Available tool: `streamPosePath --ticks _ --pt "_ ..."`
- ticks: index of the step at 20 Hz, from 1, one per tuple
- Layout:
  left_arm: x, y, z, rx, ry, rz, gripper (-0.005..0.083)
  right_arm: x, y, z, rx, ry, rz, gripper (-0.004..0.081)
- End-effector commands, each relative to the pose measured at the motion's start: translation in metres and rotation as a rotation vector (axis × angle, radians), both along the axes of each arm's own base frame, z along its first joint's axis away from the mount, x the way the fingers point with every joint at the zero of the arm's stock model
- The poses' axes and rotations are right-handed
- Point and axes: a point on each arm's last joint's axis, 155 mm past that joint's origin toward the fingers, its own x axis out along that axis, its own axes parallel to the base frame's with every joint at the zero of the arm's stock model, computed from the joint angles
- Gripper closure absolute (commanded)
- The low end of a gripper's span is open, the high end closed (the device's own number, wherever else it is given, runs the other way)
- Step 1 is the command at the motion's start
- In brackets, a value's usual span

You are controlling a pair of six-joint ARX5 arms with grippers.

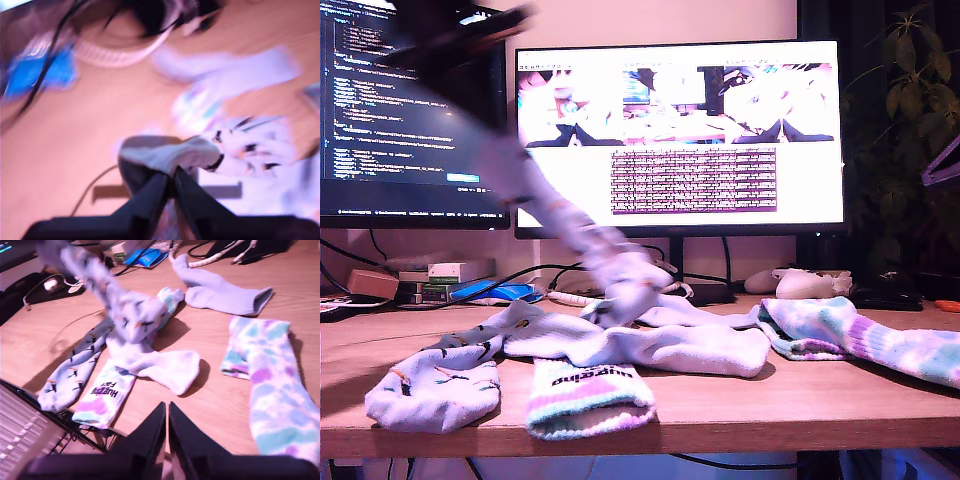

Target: Pair up the socks based on colour and pattern, by placing them on top of one another

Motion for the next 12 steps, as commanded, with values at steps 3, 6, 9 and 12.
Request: streamPosePath --ticks 3,6,9,12 --pt "-0.024 0.011 -0.001 -0.012 -0.029 0.027 0.0793 0.003 0.002 0.0 0.0 0.02 0.008 0.0781" --pt "-0.04 0.021 0.028 -0.028 -0.106 0.043 0.0793 0.002 0.006 -0.004 0.004 0.038 0.029 0.0781" --pt "-0.057 0.028 0.063 -0.062 -0.193 0.045 0.0793 0.004 0.007 -0.003 0.006 0.033 0.031 0.0781" --pt "-0.074 0.034 0.077 -0.072 -0.221 0.043 0.0793 0.004 0.007 -0.001 0.008 0.028 0.031 0.0782"
